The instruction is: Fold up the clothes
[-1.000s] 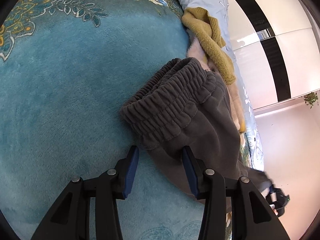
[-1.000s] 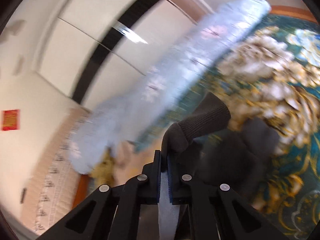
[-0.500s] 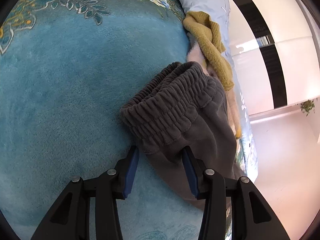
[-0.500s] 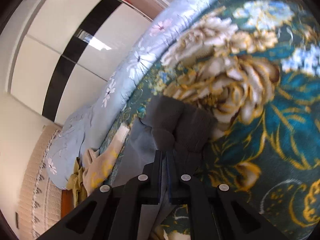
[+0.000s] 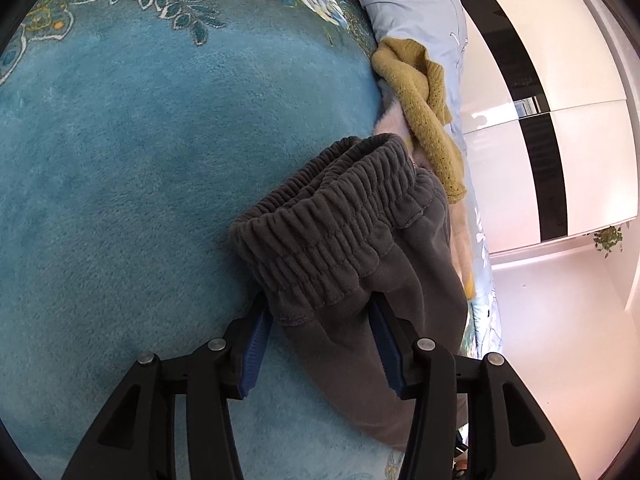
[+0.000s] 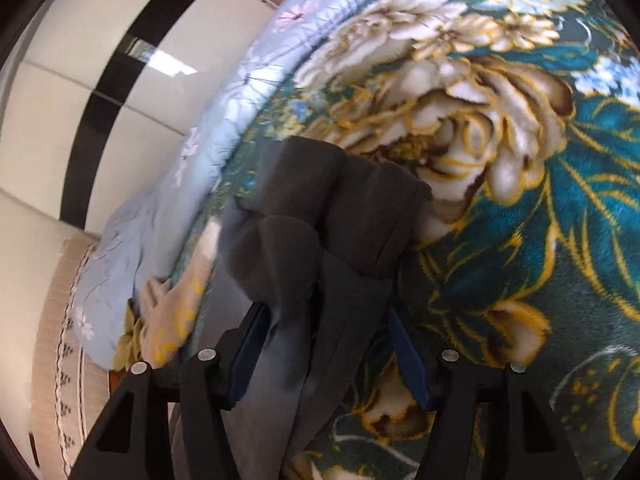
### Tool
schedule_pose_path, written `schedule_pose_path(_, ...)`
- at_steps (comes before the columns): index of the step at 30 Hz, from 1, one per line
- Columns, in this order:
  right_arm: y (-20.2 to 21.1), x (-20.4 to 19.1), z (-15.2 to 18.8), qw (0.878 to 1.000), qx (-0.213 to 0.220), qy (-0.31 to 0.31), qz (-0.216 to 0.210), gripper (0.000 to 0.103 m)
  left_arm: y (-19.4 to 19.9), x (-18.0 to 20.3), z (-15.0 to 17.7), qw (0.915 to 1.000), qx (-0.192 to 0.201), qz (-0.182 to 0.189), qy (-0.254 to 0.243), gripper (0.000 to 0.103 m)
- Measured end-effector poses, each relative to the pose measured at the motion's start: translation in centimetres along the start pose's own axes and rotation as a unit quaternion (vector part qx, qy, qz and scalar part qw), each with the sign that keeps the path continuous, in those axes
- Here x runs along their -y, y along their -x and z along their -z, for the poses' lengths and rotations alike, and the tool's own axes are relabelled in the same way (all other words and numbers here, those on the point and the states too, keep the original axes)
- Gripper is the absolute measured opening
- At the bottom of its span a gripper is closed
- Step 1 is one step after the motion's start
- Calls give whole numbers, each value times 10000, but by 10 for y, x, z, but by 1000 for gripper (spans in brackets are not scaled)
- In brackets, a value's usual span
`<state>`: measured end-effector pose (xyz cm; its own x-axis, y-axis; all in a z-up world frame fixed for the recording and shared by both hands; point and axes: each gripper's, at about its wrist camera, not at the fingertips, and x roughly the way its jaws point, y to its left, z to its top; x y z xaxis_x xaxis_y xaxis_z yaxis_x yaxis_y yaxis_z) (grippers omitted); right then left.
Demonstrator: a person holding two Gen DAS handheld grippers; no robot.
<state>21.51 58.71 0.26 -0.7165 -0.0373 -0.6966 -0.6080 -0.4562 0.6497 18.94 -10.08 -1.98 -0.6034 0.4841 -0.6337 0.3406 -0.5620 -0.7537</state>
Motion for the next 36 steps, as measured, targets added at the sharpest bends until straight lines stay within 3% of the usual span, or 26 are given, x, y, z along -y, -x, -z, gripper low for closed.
schedule_pose_path(2,-2,-1,0,9998,71,-200,-10,65,0,1,-1,10000,30,-11,39,51)
schedule_pose_path(4,-4,-5,0,9995,52,-299,-79,51,2,0,0,9999,57,-10,95,51)
schedule_pose_path(5,-5,-9,0,9995,6,-302,-135,31,2,1,-1,9999,62,-20,119,51)
schedule_pose_path(6,-4,-13,1,9996,-4,-262,-125,23,1,1,-2,9999,71,-31,147,51)
schedule_pose_path(9,7,-35,4,9998,79,72,-145,12,-13,11,-14,9996,104,-197,177,40)
schedule_pose_path(12,27,-64,8,9980,133,433,-436,10,-11,22,-27,9992,97,-381,94,30)
schedule_pose_path(14,51,-81,9,9935,229,586,-946,9,5,33,-39,9995,223,-206,-36,27)
schedule_pose_path(17,92,-86,19,9767,509,839,-1909,9,50,47,-53,9974,540,180,-447,27)
schedule_pose_path(20,101,-57,40,9741,533,1015,-1950,9,81,35,-57,9948,632,434,-678,29)
schedule_pose_path(21,90,-44,48,9798,335,969,-1720,10,80,24,-55,9955,561,384,-667,30)
schedule_pose_path(23,59,-14,65,9921,-109,660,-1064,10,70,4,-48,9973,320,20,-657,30)
schedule_pose_path(24,47,1,72,9944,-241,401,-951,10,60,-7,-44,9979,134,-271,-577,31)
schedule_pose_path(25,42,10,77,9939,-247,157,-1063,10,49,-21,-41,9978,-49,-519,-416,31)
schedule_pose_path(26,38,20,80,9928,-251,-71,-1166,9,45,-32,-39,9984,-110,-500,-236,31)
schedule_pose_path(29,39,15,78,9929,-215,39,-1169,10,46,-54,-39,9997,-127,33,184,33)
schedule_pose_path(32,36,11,80,9943,-130,192,-1038,11,48,-50,-38,9999,-119,-58,50,33)
schedule_pose_path(36,34,18,80,9920,-208,-82,-1243,12,59,-46,-41,9998,-75,-139,-113,35)
